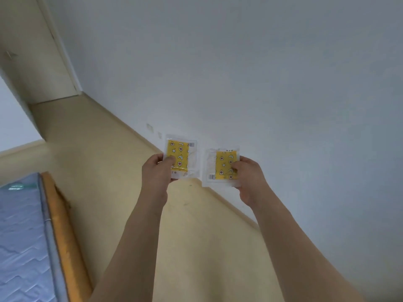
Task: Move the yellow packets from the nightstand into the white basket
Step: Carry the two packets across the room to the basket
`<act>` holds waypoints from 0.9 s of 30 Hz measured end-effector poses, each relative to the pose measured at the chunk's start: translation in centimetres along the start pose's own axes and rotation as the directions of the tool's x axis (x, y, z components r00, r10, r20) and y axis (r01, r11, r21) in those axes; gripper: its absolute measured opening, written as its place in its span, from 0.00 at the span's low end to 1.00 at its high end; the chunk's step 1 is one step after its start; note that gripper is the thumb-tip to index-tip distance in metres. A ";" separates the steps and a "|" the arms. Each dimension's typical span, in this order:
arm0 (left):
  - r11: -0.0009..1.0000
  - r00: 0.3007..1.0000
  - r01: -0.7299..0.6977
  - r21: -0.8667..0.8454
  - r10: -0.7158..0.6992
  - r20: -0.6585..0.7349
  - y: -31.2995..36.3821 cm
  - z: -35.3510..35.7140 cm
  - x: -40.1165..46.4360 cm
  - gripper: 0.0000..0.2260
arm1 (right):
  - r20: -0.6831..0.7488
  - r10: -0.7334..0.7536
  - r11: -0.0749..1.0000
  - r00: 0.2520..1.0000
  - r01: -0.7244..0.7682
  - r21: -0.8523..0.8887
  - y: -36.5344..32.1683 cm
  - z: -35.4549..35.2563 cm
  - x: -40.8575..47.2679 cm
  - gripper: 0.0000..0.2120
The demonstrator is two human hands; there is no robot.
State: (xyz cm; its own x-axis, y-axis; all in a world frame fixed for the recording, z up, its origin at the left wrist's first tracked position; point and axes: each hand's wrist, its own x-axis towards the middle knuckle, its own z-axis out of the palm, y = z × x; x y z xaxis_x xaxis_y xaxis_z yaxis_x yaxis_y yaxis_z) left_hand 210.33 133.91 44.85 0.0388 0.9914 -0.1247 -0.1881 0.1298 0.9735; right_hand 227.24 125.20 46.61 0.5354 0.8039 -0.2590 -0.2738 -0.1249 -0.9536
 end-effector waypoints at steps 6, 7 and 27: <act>1.000 0.980 -0.003 -0.018 -0.001 -0.198 -0.6 -1.2 11.3 0.04 | 0.104 0.051 0.998 0.993 -0.047 -0.042 0.1 7.5 11.9 0.16; 1.000 0.976 -0.006 -0.010 0.003 -0.219 -0.6 -1.4 13.5 0.04 | 0.122 0.053 0.997 0.991 -0.047 -0.054 0.1 8.9 14.2 0.16; 0.999 0.813 -0.049 0.020 0.052 -0.580 6.7 -10.6 48.6 0.03 | 0.501 0.127 0.978 0.856 -0.024 -0.206 -5.0 40.1 45.3 0.17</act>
State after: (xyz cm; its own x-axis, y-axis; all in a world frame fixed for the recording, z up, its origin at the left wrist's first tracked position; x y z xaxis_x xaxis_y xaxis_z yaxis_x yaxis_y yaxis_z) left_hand 200.53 183.15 43.26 -0.5475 0.8209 -0.1623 -0.1696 0.0810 0.9822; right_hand 220.82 185.52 45.84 0.0235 0.9638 -0.2657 -0.1158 -0.2614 -0.9583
